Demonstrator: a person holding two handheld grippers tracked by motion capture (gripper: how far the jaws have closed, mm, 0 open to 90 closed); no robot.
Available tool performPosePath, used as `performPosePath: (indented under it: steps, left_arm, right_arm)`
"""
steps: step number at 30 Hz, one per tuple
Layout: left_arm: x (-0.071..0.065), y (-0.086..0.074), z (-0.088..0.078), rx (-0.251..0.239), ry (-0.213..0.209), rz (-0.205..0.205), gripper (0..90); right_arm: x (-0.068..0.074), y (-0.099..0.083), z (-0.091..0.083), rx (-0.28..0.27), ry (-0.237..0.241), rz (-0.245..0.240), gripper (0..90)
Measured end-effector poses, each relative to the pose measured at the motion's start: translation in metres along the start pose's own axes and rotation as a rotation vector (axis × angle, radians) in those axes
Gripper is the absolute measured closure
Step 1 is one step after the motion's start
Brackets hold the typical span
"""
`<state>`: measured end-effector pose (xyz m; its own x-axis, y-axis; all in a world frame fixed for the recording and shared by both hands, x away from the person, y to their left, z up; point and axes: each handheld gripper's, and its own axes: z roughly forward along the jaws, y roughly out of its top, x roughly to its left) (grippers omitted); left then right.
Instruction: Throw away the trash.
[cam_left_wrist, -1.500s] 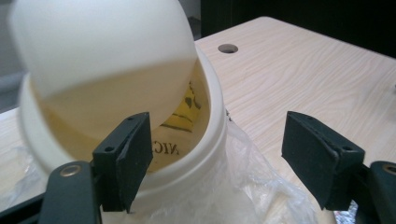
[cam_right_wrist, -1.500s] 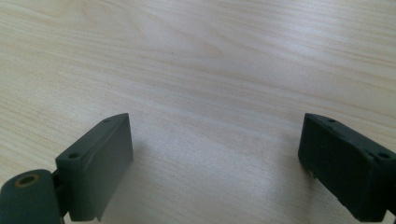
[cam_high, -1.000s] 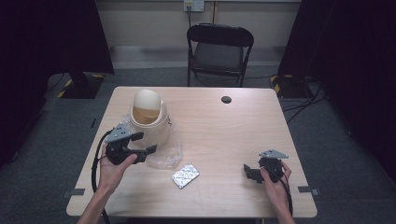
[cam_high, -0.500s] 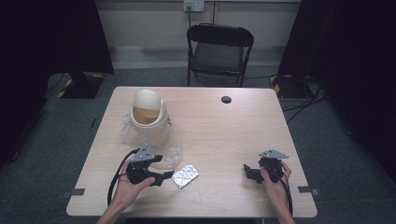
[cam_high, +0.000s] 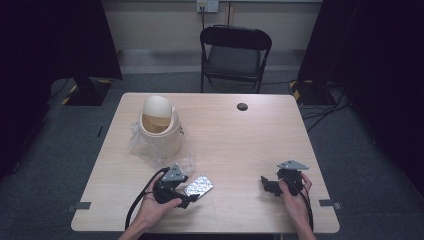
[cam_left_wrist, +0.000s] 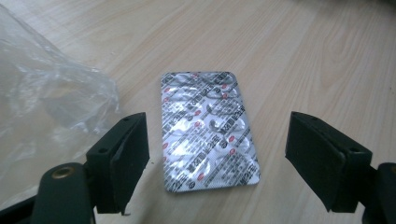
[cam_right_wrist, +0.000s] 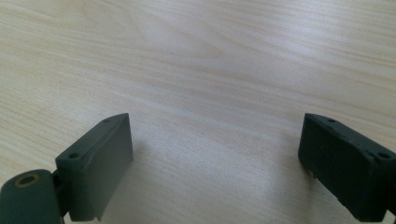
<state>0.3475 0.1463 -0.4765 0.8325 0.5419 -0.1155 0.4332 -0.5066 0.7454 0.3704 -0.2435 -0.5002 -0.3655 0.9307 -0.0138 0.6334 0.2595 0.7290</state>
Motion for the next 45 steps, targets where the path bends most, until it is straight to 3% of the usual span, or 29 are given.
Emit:
performPosePath:
  steps: [6, 8, 12, 14, 17, 20, 21, 24, 26, 27, 30, 35, 42, 45]
  left_arm:
    - [0.0, 0.008, 0.013, -0.019, -0.006, -0.013, 22.3]
    - [-0.001, 0.009, 0.016, 0.004, 0.015, 0.004, 22.3]
    - [0.0, 0.006, 0.017, 0.035, 0.028, 0.016, 21.8]
    - [0.0, 0.004, 0.017, 0.026, 0.032, 0.009, 21.6]
    - [0.001, -0.001, 0.014, 0.026, 0.012, 0.008, 22.0]
    - [0.0, -0.004, 0.016, 0.046, 0.033, 0.043, 22.1]
    - [0.0, -0.004, 0.016, 0.053, 0.035, 0.037, 22.1]
    - [-0.005, -0.008, 0.019, 0.051, 0.057, 0.036, 22.1]
    - [-0.009, -0.011, 0.021, 0.042, 0.087, 0.074, 21.2]
    - [-0.01, -0.01, 0.021, 0.042, 0.088, 0.072, 21.2]
    - [-0.009, -0.011, 0.021, 0.039, 0.084, 0.077, 21.5]
    - [-0.007, -0.01, 0.02, 0.023, 0.059, 0.086, 33.2]
    - [-0.004, -0.008, 0.019, 0.048, 0.061, 0.089, 34.0]
    - [-0.002, -0.007, 0.02, 0.034, 0.045, 0.078, 34.1]
  right_arm:
    - [0.0, 0.0, 0.0, 0.0, 0.0, 0.0, 9.3]
    - [0.0, 0.0, 0.0, 0.0, 0.0, 0.0, 9.3]
    - [0.0, 0.0, 0.0, 0.0, 0.0, 0.0, 9.4]
    - [0.0, 0.0, 0.0, -0.001, 0.0, -0.001, 9.4]
    - [0.0, 0.0, 0.0, 0.0, 0.001, 0.0, 9.4]
    - [0.0, 0.0, 0.0, 0.001, 0.003, -0.003, 9.4]
    - [0.0, 0.0, 0.0, 0.001, 0.003, -0.003, 9.4]
    - [0.0, 0.0, 0.0, 0.001, 0.002, -0.001, 9.4]
    - [0.0, 0.0, 0.0, 0.001, 0.003, -0.002, 9.4]
    - [0.0, 0.0, 0.0, 0.001, 0.003, -0.002, 9.4]
    - [0.0, 0.0, 0.0, 0.001, 0.003, -0.003, 9.4]
    - [0.0, 0.0, 0.0, 0.001, 0.003, -0.002, 9.4]
    - [0.0, 0.0, 0.0, 0.001, 0.003, -0.002, 9.4]
    - [0.0, 0.0, 0.0, 0.001, 0.003, -0.002, 9.4]
